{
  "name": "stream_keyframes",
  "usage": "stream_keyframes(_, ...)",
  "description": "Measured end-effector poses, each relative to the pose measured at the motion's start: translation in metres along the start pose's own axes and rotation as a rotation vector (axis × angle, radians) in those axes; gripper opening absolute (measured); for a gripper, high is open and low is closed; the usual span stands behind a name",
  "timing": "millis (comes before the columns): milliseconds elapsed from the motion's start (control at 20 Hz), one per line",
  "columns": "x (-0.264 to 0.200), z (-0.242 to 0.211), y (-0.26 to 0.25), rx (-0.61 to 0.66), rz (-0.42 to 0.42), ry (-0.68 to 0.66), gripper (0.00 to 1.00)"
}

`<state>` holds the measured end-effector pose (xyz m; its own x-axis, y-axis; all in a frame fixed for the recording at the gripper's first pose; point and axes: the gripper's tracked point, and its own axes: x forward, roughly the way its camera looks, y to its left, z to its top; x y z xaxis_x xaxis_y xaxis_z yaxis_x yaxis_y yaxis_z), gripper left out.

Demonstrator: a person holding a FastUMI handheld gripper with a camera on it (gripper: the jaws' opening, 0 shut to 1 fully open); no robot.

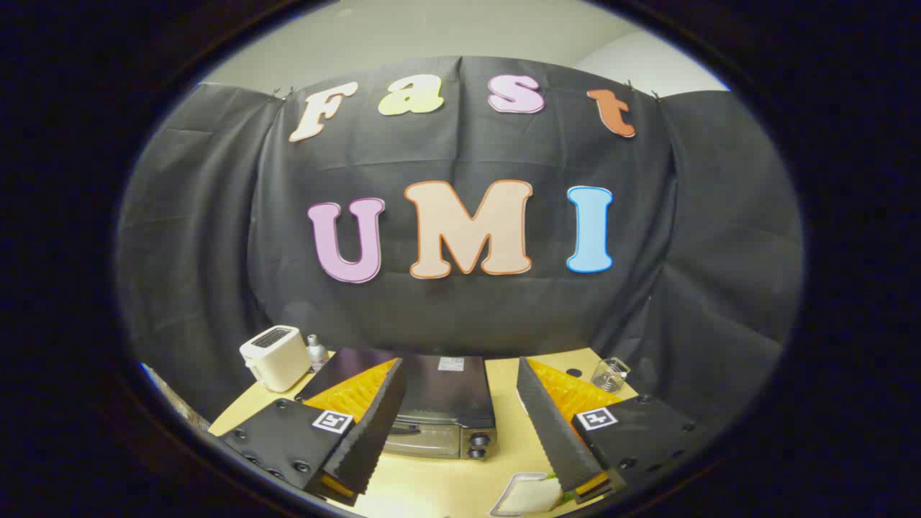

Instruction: Open the toaster oven, put the food inside, and close the toaster oven door.

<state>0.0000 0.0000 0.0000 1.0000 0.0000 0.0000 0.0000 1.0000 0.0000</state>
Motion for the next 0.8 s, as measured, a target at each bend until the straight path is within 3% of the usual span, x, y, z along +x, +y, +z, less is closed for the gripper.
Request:
stream_keyframes(400,0.013,-0.016,0.063,-0.012,0.059,0.043,0.97)
stream_keyframes(800,0.041,-0.057,0.104,-0.019,0.020,0.096,0.97)
